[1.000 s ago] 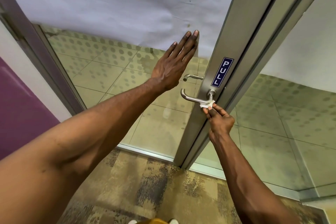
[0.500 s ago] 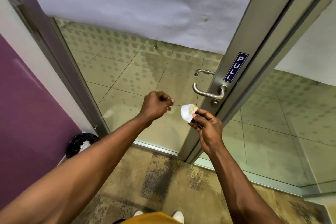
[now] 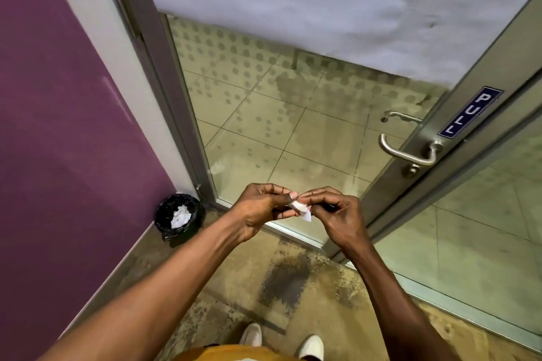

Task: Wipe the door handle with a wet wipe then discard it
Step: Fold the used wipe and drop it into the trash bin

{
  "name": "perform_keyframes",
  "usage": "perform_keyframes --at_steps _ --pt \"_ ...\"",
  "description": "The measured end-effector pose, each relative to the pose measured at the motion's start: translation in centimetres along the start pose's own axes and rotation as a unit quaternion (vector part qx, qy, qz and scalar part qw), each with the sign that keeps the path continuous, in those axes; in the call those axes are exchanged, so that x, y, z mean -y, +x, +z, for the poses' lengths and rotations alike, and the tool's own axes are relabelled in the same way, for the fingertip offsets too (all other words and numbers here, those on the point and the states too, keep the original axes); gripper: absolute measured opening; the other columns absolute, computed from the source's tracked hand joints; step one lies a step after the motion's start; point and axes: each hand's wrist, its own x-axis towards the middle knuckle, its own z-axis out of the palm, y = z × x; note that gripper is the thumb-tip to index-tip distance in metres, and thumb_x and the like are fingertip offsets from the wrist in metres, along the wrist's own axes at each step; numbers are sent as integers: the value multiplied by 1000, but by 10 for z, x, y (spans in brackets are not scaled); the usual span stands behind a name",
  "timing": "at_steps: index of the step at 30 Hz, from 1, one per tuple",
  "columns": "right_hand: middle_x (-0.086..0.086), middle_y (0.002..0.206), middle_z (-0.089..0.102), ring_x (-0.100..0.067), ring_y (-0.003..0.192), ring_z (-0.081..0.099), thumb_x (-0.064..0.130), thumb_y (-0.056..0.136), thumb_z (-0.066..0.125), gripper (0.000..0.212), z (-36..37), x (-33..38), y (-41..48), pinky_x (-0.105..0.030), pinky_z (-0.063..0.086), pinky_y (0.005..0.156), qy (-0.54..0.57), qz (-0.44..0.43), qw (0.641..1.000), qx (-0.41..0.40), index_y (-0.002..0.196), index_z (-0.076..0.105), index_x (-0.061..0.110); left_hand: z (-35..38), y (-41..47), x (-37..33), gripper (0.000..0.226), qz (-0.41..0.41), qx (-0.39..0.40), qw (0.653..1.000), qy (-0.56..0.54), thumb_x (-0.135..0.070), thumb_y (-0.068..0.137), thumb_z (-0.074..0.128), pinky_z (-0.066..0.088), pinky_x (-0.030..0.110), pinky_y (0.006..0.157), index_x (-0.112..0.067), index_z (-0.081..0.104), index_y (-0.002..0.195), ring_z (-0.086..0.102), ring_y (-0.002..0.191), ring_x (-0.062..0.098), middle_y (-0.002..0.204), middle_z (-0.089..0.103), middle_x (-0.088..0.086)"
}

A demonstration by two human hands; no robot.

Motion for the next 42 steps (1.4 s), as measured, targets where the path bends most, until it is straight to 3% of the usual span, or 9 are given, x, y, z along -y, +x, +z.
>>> perform_keyframes --at_steps 6,11,19,24,31,34,38,40,42 --pt "3 98 81 -20 96 78 -13 81 71 43 23 -5 -2 -36 64 85 -4 2 1000 4 93 86 25 -25 -11 9 14 45 -69 997 9 18 87 80 66 22 67 6 76 94 82 68 25 85 79 23" --pt "1 99 81 -22 95 78 5 83 82 23 32 -8 -2 -39 64 84 13 13 1000 20 94 86 25 -29 -15 18 20 97 -127 986 42 16 83 86 69 28 74 -3 79 86 78 75 22 83 79 15" --pt "12 99 82 -8 89 77 10 79 90 31 46 -16 -4 -15 58 76 6 58 997 58 102 81 28 -40 -26 45 18 93 -193 976 50 8 82 90 69 45 93 -4 81 92 80 92 34 100 83 23" --pt "8 91 83 -10 84 79 7 78 90 23 80 -25 -5 -20 60 74 10 81 989 122 93 82 22 -65 -43 64 17 85 -231 969 11 -9 79 98 67 29 79 -8 84 89 78 79 16 86 84 10" --pt "7 92 82 -14 88 79 18 81 90 11 141 -34 -4 -28 63 80 -5 65 979 194 88 83 23 -122 -58 83 21 68 -315 946 39 2 79 95 60 17 68 -13 81 82 73 69 5 76 82 -2" --pt "7 91 82 -14 83 78 18 79 91 17 169 -41 4 -31 63 79 -38 71 968 239 92 81 23 -150 -61 82 25 62 -315 945 64 5 78 95 58 16 68 -15 80 80 72 67 4 74 81 -4" --pt "13 84 81 -3 72 73 15 77 90 19 219 -45 15 -19 53 67 -119 51 951 281 92 82 24 -196 -60 78 25 56 -306 944 107 11 80 90 59 17 69 -12 80 84 71 69 6 79 81 0" --pt "11 79 79 -3 64 66 17 80 88 12 246 -46 20 -24 48 62 -159 23 943 290 87 82 24 -228 -61 76 18 50 -304 943 127 9 82 89 60 25 74 -4 81 91 70 72 14 84 81 11" --pt "5 77 78 -8 65 66 17 84 87 7 272 -47 24 -31 51 61 -170 -3 941 293 85 81 19 -261 -62 74 12 38 -305 940 150 4 85 87 56 28 74 -2 81 94 66 71 15 81 78 8"
